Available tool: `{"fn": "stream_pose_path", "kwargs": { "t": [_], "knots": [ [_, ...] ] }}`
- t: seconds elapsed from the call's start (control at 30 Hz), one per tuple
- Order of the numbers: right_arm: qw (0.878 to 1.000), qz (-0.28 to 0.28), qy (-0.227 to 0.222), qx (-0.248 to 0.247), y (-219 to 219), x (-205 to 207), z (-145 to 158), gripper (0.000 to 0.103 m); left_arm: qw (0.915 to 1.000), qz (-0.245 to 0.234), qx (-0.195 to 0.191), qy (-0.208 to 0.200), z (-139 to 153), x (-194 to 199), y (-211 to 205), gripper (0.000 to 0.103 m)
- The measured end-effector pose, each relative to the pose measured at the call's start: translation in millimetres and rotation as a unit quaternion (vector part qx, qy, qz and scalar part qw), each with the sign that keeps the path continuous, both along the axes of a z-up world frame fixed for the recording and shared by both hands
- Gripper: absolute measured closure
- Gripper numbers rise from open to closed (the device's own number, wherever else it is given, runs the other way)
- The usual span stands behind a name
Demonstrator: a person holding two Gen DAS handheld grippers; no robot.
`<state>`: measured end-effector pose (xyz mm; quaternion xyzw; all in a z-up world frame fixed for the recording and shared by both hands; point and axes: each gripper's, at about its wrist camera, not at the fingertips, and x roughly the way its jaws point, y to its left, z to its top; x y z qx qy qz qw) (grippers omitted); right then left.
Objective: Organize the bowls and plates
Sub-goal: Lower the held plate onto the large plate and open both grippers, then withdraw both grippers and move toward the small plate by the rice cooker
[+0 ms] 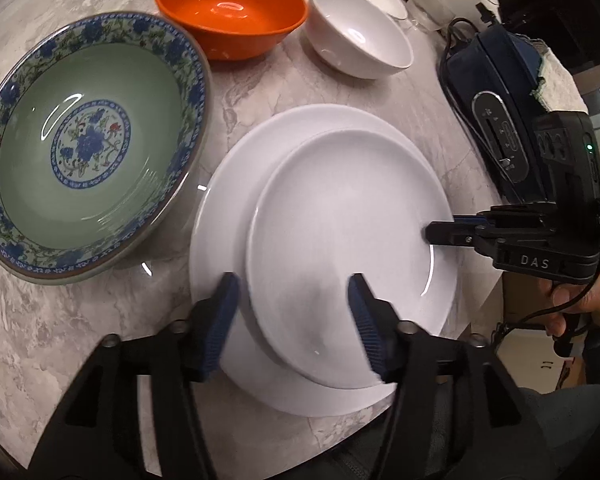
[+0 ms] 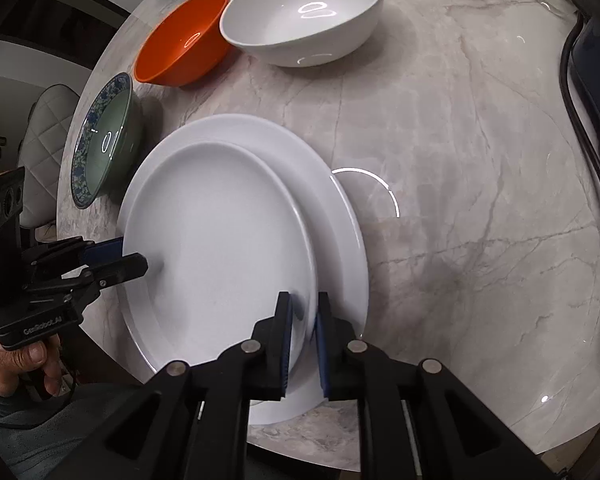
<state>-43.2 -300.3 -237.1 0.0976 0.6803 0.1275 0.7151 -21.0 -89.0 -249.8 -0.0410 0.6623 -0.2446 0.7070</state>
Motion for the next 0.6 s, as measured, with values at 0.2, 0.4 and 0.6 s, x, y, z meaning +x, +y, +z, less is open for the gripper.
{"fn": "stream_pose_path", "kwargs": {
  "t": [0.2, 0.4, 0.6],
  "knots": [
    [1.000, -0.001, -0.013, -0.007, 3.9, -2.7, 3.0, 0.075, 0.9999, 0.001, -0.009, -0.009, 6.7, -2.6, -1.1, 0.026],
    [1.000, -0.010, -0.022, -0.008, -2.0, -6.0, 6.9, 0.062, 0.9999, -0.007, -0.005, -0.007, 15.2, -7.2, 9.6, 0.021],
    [0.997, -0.031, -0.068, 0.021, -18.6, -15.8, 33.0, 0.048, 0.9988, 0.011, -0.046, -0.012, 48.7, -16.9, 41.6, 0.014]
  ]
}}
